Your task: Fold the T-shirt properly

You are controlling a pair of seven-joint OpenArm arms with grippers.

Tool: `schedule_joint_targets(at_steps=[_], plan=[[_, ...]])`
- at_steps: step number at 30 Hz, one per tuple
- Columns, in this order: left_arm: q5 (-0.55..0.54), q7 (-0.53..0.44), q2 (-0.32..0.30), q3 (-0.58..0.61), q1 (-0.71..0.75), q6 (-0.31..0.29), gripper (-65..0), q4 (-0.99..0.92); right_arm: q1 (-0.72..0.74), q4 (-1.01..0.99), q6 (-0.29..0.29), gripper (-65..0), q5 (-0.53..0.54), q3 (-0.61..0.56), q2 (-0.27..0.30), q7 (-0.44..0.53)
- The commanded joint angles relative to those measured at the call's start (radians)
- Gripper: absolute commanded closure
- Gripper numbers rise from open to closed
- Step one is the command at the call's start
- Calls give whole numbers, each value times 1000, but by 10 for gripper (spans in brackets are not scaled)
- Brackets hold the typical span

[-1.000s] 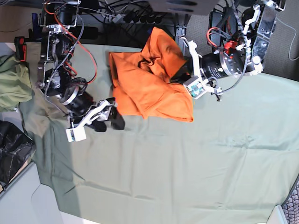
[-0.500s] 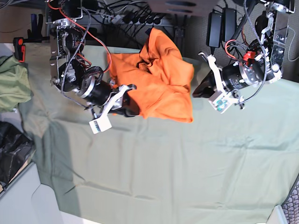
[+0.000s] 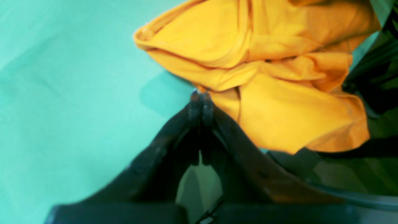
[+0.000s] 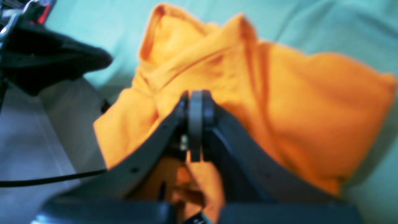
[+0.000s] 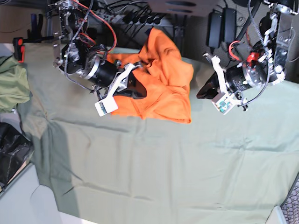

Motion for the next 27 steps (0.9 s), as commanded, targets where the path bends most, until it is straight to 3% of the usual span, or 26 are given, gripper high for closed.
schedule_joint_targets(at_steps=[1, 4, 8, 10, 14, 19, 21, 24, 27], plan=[[-17, -18, -3, -1, -6, -6, 0, 21, 9, 23, 114, 0, 15, 5, 10, 26], [-17, -18, -3, -1, -3, -6, 0, 21, 12, 45, 114, 0, 13, 5, 9, 34], [-17, -18, -3, -1, 2, -6, 0, 21, 16, 106, 114, -333, -75, 5, 8, 64], [-16, -18, -3, -1, 6, -6, 0, 21, 21, 111, 114, -383, -148, 5, 8, 113], [-17, -18, -3, -1, 8, -6, 0, 21, 47, 95, 114, -382, -250, 5, 8, 130], [-17, -19, -3, -1, 8, -6, 0, 21, 70, 16, 114, -376, -256, -7, 8, 138], [-17, -19, -3, -1, 8, -6, 0, 21, 70, -12, 114, -286, -255, -16, 8, 146], [-17, -19, -3, -1, 8, -6, 0, 21, 68, -26, 114, -15, -253, -26, 8, 144], [-16, -18, -3, -1, 8, -6, 0, 21, 64, -24, 114, 0, -185, -27, 8, 134]])
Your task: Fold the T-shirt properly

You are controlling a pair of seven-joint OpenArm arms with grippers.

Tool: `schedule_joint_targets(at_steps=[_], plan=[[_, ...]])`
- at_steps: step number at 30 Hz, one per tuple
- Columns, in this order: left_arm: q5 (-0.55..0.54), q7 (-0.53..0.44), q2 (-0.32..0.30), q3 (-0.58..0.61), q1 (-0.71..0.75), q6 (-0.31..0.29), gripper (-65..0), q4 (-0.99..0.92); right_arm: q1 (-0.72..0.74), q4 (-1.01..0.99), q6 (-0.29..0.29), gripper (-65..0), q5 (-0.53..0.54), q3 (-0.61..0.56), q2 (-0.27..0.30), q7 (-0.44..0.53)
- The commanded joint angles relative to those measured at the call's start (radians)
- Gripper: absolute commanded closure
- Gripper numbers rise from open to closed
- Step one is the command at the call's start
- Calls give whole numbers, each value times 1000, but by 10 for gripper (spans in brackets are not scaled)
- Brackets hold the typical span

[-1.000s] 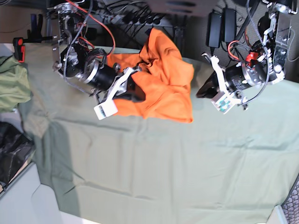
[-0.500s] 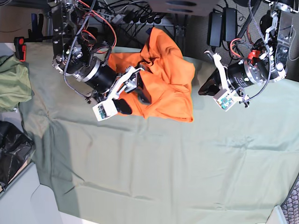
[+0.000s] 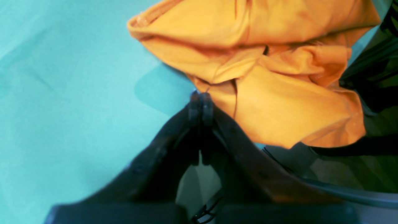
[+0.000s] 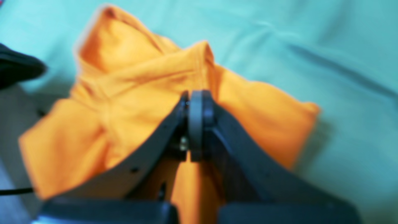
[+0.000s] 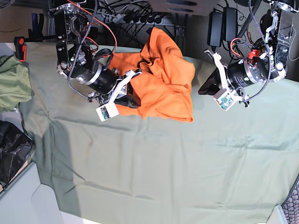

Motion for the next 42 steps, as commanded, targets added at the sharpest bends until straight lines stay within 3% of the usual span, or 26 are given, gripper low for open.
schedule_joint_targets(at_steps=[1, 8, 12, 17, 21, 22, 25, 27, 42], plan=[[-14, -18, -3, -2, -5, -5, 0, 21, 9, 21, 114, 0, 37, 3, 8, 10], [10, -18, -3, -31, -5, -5, 0, 21, -21, 82, 135, 0, 168, 3, 8, -39], [-19, -18, -3, -113, -5, -5, 0, 21, -79, 162, 143, 0, 176, 3, 8, -41], [-76, -17, -14, -175, -4, -6, 0, 21, -96, 192, 142, 0, 124, 3, 8, -26], [-77, -11, -29, -175, 0, -6, -8, 21, -77, 192, 140, 0, -29, 3, 8, 71], [-78, -11, -33, -175, 1, -6, -31, 21, -65, 191, 140, -41, -63, 3, 8, 85], [-79, -11, -33, -175, 10, -5, -111, 21, -24, 183, 139, -265, -131, 3, 8, 97], [-84, -11, -34, -175, 22, -6, -128, 21, 0, 168, 137, -360, -145, 3, 8, 98], [-85, -11, -34, -175, 48, -5, -128, 21, 92, 0, 140, -369, -95, -29, 8, 63]])
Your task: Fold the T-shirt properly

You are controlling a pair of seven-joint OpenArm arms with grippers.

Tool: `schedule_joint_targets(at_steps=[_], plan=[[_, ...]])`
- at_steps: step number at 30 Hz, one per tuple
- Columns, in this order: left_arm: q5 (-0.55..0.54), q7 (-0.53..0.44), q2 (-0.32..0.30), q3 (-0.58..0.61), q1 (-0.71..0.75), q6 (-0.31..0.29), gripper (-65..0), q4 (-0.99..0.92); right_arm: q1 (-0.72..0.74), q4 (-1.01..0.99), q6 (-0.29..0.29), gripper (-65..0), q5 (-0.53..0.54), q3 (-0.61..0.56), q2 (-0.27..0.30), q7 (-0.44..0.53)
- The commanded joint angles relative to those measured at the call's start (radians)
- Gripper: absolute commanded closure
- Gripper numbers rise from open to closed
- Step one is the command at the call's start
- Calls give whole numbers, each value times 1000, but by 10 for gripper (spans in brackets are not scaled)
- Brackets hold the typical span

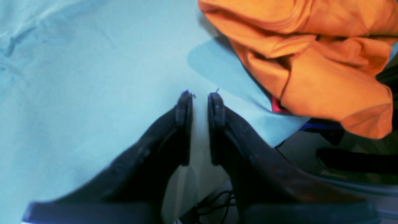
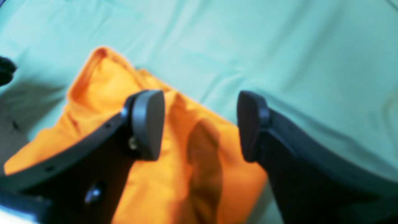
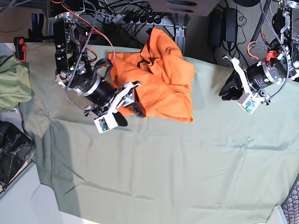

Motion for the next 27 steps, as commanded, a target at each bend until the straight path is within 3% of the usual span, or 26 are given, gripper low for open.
schedule_joint_targets(at_steps=[1, 4, 6, 9, 12, 18, 27], plan=[[-16, -19, -6, -4, -3, -4, -128, 21, 11, 16, 126, -369, 16, -15, 8, 12], [-16, -19, -6, -4, -3, -4, -128, 21, 11, 16, 126, -342, -16, -87, 8, 5], [-16, -18, -6, -4, -3, -5, -128, 21, 11, 16, 125, -230, -58, -125, 8, 6], [-16, -18, -6, -4, -3, -5, -128, 21, 11, 16, 123, -4, -74, -142, 8, 6], [-16, -18, -6, -4, -3, -4, -128, 21, 11, 16, 123, 0, -66, -142, 8, 6], [-18, -18, -6, -29, -2, -4, -128, 21, 4, 47, 126, 0, 57, -142, 8, -11], [-114, -1, -6, -187, -2, -5, -128, 21, -107, 185, 126, 0, 110, -150, 8, -21]])
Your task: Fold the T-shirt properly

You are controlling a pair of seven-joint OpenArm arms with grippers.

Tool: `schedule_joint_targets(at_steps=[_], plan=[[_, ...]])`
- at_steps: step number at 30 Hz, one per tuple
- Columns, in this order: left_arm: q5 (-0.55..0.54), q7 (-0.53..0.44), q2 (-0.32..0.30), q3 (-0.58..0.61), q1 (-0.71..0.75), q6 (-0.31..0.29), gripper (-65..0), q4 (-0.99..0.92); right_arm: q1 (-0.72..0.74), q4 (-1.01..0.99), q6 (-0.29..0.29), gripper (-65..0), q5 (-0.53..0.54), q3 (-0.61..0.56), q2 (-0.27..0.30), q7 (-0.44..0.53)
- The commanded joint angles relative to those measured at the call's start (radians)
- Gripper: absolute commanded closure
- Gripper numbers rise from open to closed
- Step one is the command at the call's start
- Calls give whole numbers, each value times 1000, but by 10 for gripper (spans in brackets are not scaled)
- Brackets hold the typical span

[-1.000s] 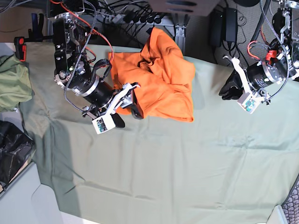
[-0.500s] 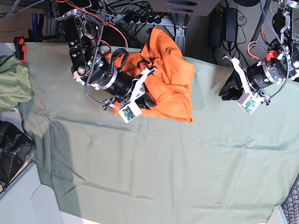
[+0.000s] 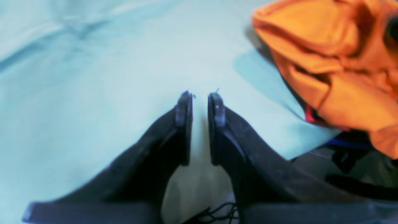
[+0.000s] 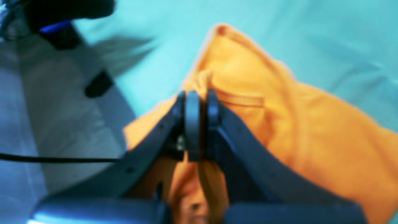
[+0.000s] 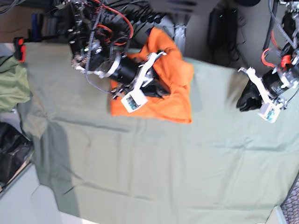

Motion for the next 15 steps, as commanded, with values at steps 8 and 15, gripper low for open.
schedule_joint_targets(at_steps=[8, 15], plan=[[-41, -2, -6, -25, -2, -28, -128, 21, -49, 55, 125, 0, 58, -33, 8, 19], [-42, -3, -6, -25, -2, -28, -128, 21, -50, 55, 124, 0, 42, -150, 7, 18]])
